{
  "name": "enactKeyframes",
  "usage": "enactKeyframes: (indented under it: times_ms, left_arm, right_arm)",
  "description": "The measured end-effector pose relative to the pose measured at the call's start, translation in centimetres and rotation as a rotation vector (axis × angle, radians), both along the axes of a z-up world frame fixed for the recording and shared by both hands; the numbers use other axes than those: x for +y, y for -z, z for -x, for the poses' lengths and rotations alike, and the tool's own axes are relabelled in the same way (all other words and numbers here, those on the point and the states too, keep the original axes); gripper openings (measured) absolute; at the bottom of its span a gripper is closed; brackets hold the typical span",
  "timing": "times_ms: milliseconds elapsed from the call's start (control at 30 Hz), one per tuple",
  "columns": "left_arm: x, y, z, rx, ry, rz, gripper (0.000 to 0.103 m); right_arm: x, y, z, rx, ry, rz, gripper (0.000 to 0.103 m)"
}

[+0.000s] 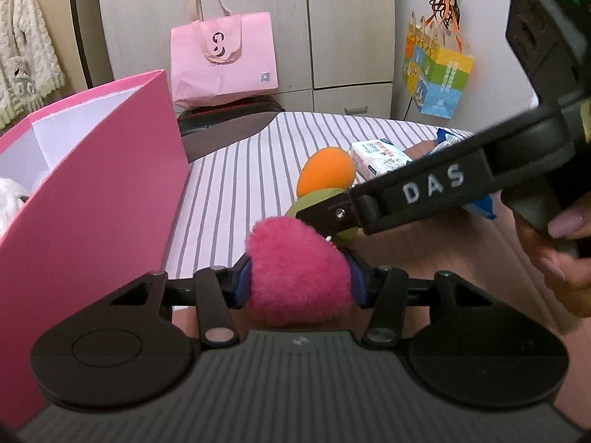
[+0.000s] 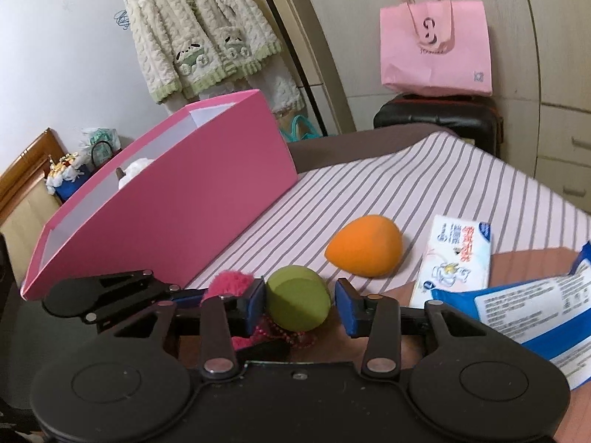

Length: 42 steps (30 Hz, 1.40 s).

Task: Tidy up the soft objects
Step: 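Grasp the pink fluffy heart with the left tool while the right tool grasps the green sponge, then carry the pink heart with the left tool while the right tool carries the green sponge over the box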

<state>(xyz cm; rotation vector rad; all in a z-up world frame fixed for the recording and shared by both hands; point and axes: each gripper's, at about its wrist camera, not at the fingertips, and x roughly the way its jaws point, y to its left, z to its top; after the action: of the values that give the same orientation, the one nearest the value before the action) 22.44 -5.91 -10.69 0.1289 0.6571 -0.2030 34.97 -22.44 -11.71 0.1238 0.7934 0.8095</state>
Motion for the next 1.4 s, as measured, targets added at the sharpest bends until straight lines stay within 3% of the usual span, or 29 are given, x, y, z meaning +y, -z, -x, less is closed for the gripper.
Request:
enactKeyframes:
  times_ms: [100, 167, 567, 900, 1067, 1200, 1400]
  left_arm:
    - [0.7, -0.6, 1.2, 0.022, 0.018, 0.033, 0.049]
    - [1.1, -0.8, 1.8, 0.047, 0.027, 0.07, 0.049]
    - [2.4, -2.2, 4.0, 0.095, 0.089, 0.174, 0.049]
    - [2.7, -3.8, 6.2, 0.071, 0.153, 0.107, 0.049]
    - [3.1, -4.1, 7.8, 0.078, 0.184, 0.117, 0.049]
    - [3.9, -4.0, 8.1, 0.16, 0.221, 0.189, 0.049]
    - [4.9, -4.0, 9.7, 0.22, 0.266, 0.187, 0.049]
  right_arm:
    - [-0.7, 0.5, -0.5, 0.122, 0.005, -0.06, 0.048]
    - [-0.9, 0.5, -0.1, 0.137, 0.007, -0.063, 0.044]
    - [-2.1, -1.5, 5.1, 0.015, 0.095, -0.009, 0.043]
    - [-2.7, -2.6, 9.6, -0.085, 0.176, 0.095, 0.043]
    - [-2.1, -2.7, 13.2, -0.174, 0.235, 0.183, 0.042]
    - [-1.4, -2.7, 15.9, -0.215, 0.237, 0.215, 0.042]
    - [-0.6, -3.3, 18.8, -0.222, 0.21, 0.249, 0.042]
